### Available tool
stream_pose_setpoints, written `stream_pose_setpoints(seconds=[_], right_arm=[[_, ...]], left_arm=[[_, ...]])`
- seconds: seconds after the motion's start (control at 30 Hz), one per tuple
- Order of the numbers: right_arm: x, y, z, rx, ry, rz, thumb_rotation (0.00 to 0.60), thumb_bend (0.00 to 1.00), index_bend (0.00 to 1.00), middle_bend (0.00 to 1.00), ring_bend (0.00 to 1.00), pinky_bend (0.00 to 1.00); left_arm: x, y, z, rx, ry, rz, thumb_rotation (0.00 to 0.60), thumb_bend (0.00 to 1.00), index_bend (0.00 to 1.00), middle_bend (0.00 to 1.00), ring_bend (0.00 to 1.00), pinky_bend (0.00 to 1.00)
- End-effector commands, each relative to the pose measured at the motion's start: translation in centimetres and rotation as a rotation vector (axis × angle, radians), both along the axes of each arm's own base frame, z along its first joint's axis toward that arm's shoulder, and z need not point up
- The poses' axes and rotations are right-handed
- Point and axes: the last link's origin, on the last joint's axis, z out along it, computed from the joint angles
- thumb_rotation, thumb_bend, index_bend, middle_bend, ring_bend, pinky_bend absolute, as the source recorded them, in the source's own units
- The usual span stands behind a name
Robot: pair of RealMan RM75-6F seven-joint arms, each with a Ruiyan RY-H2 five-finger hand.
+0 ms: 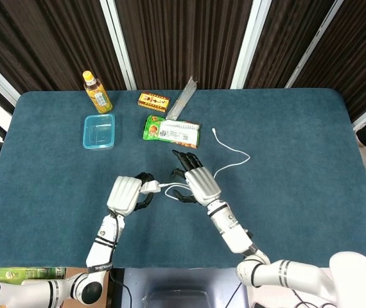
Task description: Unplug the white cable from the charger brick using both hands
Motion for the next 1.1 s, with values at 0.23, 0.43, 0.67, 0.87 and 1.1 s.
stream_pose_setpoints(seconds=[0.23, 0.43, 0.67, 0.87, 1.1], right_arm=[[0.9, -0.1, -0.2, 0.004, -0.025, -0.002, 0.600, 0.47, 0.59, 0.11, 0.00, 0.00], [1.3, 0.0, -0.5, 0.019, -0.025, -0.003, 0.600, 0.47, 0.61, 0.11, 0.00, 0.00], [1.6, 0.2, -0.8, 0.028, -0.024, -0.002, 0.600, 0.47, 0.63, 0.12, 0.00, 0.00], [1.9, 0.2, -1.0, 0.029, -0.024, -0.006, 0.600, 0.48, 0.63, 0.12, 0.00, 0.00], [2.1, 0.2, -1.1, 0.030, -0.038, -0.010, 0.600, 0.51, 0.66, 0.14, 0.00, 0.00]], left_arm=[[0.3, -0.3, -0.2, -0.005, -0.004, -0.003, 0.600, 0.66, 0.74, 0.78, 1.00, 1.00], [0.6, -0.5, -0.2, -0.001, -0.003, -0.016, 0.600, 0.66, 0.74, 0.78, 1.00, 1.00], [0.7, -0.6, 0.0, 0.006, -0.004, -0.022, 0.600, 0.66, 0.74, 0.78, 1.00, 1.00], [0.8, -0.8, 0.1, 0.005, -0.002, -0.029, 0.600, 0.66, 0.74, 0.78, 1.00, 1.00], [0.7, -0.8, 0.3, 0.006, 0.000, -0.028, 0.600, 0.66, 0.74, 0.78, 1.00, 1.00]])
